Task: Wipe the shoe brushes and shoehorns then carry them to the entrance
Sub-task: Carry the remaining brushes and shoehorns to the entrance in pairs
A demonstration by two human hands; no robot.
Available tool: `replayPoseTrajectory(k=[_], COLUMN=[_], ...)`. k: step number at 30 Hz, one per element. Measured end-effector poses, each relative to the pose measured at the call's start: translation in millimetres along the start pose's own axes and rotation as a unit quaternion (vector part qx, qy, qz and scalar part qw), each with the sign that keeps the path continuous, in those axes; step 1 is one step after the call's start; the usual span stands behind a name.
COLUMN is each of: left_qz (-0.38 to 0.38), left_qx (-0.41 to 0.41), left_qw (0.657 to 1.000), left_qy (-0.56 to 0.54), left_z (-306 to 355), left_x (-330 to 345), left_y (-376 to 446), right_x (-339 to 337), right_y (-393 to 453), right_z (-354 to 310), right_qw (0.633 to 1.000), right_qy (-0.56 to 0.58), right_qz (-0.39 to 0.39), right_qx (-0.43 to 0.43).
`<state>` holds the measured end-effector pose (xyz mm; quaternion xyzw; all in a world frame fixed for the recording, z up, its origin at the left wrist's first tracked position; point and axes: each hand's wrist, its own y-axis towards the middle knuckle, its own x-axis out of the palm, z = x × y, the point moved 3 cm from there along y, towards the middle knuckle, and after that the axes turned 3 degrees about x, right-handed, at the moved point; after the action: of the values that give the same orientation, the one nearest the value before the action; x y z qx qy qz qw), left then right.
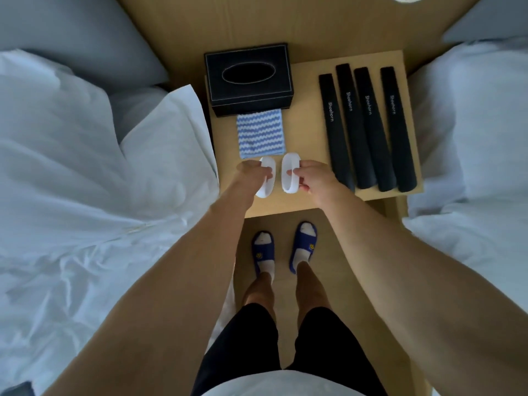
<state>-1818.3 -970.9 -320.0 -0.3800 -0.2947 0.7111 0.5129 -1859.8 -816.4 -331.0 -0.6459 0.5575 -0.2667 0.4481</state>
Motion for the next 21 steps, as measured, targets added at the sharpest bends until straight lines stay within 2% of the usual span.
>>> replayPoseTrajectory(k=[8, 12, 17, 21], left_qz=[-0.051, -0.073, -0.125, -0.168], left_qx=[0.138, 0.228, 0.354, 0.45], left_qw=[0.987, 0.966, 0.922, 0.873], left_qy=[0.069, 0.093, 0.098, 0.08], left_z=[94.7, 143.8, 191.1, 215.4], left_x=[27.4, 57.4, 94.6, 123.4], left_y=[-55.7, -106.0, -183.9, -258.9], right_x=[-80.1, -131.9, -193.3, -233.4], right_y=[-69.5, -120.9, -198.1, -268.2], right_z=[-22.9, -37.3, -42.8, -36.9], right_qw=[0.979, 0.96, 0.929, 0.878], right_qy=[0.155, 0.175, 0.185, 0.274], right_qz=[0.111, 0.181, 0.251, 0.281], right_qx=[-0.068, -0.125, -0.198, -0.276])
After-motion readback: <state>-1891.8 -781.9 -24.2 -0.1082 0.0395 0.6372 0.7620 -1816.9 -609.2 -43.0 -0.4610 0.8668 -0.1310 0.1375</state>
